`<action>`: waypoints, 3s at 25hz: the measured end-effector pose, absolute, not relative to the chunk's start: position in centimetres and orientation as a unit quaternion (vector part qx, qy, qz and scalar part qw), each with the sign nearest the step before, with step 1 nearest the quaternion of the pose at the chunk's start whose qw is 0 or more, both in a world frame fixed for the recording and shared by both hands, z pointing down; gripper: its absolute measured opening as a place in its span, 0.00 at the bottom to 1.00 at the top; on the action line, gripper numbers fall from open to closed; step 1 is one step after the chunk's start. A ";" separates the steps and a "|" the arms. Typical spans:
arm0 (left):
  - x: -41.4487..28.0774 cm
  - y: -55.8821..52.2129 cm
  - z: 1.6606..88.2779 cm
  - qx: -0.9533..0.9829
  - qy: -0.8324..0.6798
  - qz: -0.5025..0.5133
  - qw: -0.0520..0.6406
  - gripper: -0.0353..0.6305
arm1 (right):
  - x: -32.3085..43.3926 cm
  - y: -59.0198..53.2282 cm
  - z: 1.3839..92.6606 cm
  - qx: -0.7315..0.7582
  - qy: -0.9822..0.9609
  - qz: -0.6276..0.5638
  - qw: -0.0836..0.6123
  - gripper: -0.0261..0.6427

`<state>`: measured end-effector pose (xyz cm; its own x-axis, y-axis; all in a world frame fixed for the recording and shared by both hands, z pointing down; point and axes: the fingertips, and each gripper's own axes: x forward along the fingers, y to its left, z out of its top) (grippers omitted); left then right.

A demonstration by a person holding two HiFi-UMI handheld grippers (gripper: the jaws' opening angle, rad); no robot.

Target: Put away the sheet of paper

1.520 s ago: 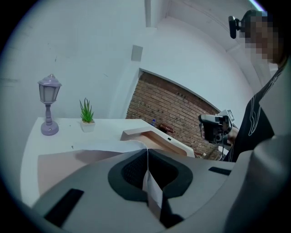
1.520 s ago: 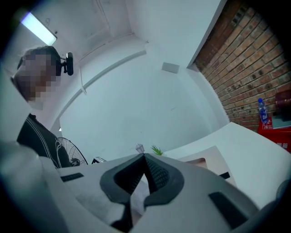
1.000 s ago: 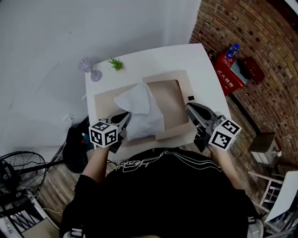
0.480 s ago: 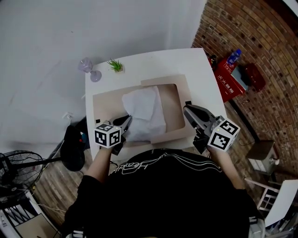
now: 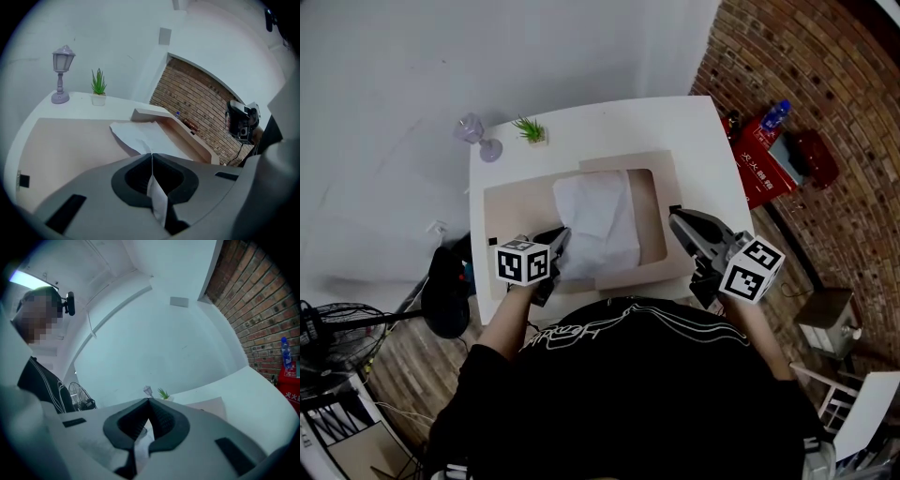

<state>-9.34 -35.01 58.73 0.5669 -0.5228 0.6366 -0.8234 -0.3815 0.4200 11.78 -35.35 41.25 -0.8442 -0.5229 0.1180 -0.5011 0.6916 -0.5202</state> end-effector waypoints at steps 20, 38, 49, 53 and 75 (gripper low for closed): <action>-4.8 -36.3 60.5 0.777 -0.436 0.226 0.393 0.11 | 15.4 -35.9 41.5 -0.258 0.925 -0.279 0.023 0.04; -1.7 -37.0 60.9 0.765 -0.441 0.236 0.406 0.11 | 15.2 -35.9 42.5 -0.213 0.940 -0.268 0.008 0.04; -3.9 -35.4 57.6 0.784 -0.415 0.197 0.418 0.41 | 11.7 -35.4 42.1 -0.205 0.941 -0.269 0.005 0.04; -5.3 -34.6 54.4 0.788 -0.421 0.156 0.421 0.37 | 9.8 -34.8 41.4 -0.199 0.944 -0.264 0.007 0.04; -7.5 -30.9 39.3 0.870 -0.391 -0.027 0.300 0.12 | 3.2 -31.6 38.9 -0.176 0.957 -0.232 0.009 0.04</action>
<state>-7.51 -30.87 39.25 0.6928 -0.6962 0.1879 -0.6637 -0.5137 0.5437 3.24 -31.57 38.92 -0.9379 -0.3406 0.0653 -0.3327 0.8303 -0.4471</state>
